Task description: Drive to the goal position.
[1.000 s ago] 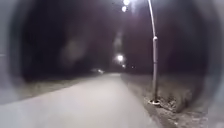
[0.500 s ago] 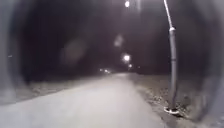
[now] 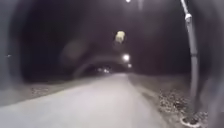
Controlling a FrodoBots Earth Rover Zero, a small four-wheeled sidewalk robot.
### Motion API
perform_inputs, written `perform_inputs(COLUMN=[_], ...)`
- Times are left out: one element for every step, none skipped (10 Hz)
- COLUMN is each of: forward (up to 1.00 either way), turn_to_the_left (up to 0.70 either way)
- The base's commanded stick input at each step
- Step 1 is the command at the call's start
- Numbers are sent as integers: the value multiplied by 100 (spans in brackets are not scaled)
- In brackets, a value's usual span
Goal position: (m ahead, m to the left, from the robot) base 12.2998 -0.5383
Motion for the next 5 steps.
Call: perform_inputs(forward=[100, 100, 100, 100, 100], turn_to_the_left=[-28, -32, -9, 0, 0])
